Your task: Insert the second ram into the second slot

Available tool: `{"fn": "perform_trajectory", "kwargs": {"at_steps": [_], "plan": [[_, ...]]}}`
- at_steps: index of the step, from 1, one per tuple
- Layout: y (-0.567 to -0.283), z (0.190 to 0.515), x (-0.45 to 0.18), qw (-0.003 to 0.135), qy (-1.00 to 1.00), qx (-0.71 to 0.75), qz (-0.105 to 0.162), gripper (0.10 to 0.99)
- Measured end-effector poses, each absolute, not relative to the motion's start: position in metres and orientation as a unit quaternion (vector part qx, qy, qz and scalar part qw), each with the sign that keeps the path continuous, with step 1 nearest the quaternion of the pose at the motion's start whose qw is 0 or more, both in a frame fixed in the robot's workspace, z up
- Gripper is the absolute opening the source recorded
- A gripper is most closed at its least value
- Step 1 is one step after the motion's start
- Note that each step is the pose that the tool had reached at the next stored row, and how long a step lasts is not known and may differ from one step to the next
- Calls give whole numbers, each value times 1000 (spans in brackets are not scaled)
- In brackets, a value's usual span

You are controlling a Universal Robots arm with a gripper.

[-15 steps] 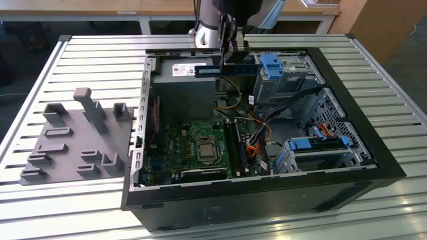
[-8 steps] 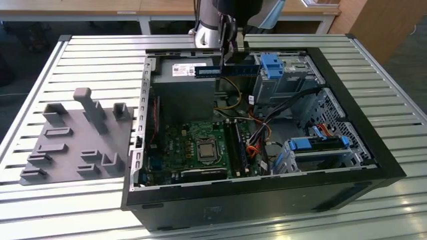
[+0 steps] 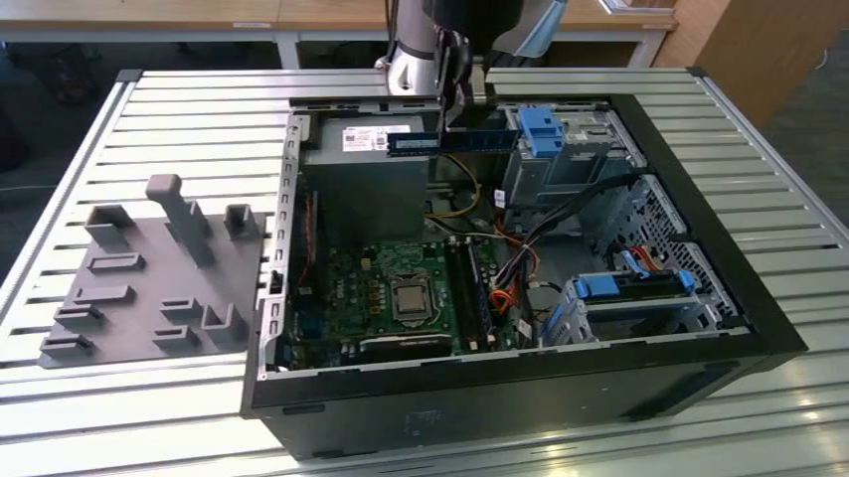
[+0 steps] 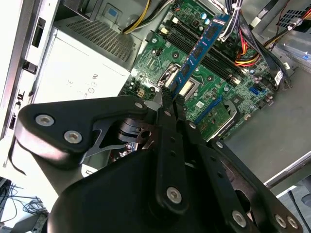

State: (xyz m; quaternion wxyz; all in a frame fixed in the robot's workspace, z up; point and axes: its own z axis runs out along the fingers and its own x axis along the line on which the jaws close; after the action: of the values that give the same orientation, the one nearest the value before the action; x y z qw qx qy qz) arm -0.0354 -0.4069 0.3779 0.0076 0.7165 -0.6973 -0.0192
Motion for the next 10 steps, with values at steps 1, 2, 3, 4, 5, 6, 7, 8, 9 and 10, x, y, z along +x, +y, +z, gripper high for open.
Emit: {"fn": "perform_trajectory", "kwargs": {"at_steps": [1,2,3,4,5,6,7,8,9,10], "plan": [[-407,378,-35,8,-697,716,-19,137],[-407,378,-35,8,-697,716,-19,137],[-408,378,-35,8,-697,716,-19,137],[-408,378,-35,8,-697,716,-19,137],[-408,378,-35,8,-697,716,-19,137],[-410,378,-35,8,-697,716,-19,137],[-413,378,-35,8,-697,716,-19,137],[-413,378,-35,8,-697,716,-19,137],[-413,378,-35,8,-697,716,-19,137],[-413,378,-35,8,-697,716,-19,137]]}}
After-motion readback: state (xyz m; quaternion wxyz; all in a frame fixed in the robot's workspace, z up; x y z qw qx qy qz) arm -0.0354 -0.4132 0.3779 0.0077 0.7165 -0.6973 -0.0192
